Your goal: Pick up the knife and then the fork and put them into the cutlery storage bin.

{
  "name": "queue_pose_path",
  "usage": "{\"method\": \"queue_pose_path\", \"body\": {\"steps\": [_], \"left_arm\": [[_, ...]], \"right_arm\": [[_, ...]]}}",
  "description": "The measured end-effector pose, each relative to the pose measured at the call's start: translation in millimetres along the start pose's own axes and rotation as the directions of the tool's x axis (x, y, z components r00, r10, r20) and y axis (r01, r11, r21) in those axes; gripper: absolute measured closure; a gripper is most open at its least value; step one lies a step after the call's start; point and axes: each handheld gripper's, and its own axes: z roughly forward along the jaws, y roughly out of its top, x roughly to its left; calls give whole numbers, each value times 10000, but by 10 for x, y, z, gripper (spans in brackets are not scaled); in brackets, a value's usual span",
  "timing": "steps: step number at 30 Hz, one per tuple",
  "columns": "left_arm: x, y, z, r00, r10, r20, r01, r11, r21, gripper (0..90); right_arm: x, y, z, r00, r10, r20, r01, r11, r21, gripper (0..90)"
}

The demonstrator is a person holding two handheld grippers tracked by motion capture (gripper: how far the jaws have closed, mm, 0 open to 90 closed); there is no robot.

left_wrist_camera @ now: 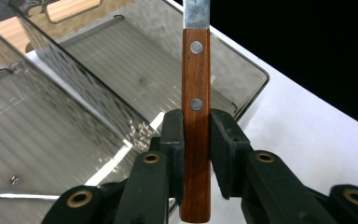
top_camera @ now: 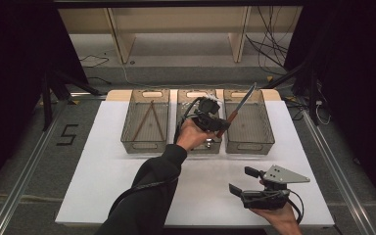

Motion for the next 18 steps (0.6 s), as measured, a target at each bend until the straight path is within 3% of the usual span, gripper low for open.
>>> {"method": "queue_pose_path", "body": {"steps": [4,18], "left_arm": [[-8,39,95,9998,-172,52,172,9998,-80,755],[-39,158,324,9998,-200,-13,201,9998,99,755]], "right_arm": [[6,-2,5,10000,9,-33,-8,10000,29,172],[15,-3,2,10000,-25,-93,25,10000,17,173]]}}
